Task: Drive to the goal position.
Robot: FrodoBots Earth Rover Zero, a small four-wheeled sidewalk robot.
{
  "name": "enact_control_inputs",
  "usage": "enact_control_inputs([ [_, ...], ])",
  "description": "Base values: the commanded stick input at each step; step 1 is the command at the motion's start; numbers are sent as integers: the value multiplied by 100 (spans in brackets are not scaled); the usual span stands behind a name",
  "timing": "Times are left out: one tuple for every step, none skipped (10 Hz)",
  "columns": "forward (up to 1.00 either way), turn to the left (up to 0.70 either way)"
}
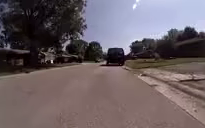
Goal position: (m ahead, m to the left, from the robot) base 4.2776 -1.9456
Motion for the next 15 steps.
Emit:
enact_control_inputs([
  [50, 0],
  [50, 0],
  [50, 0],
  [50, 0],
  [50, 0],
  [50, 0],
  [50, 0],
  [50, 0],
  [50, 0],
  [50, 0],
  [50, 0],
  [50, 0],
  [50, 0],
  [50, 0],
  [50, 0],
])
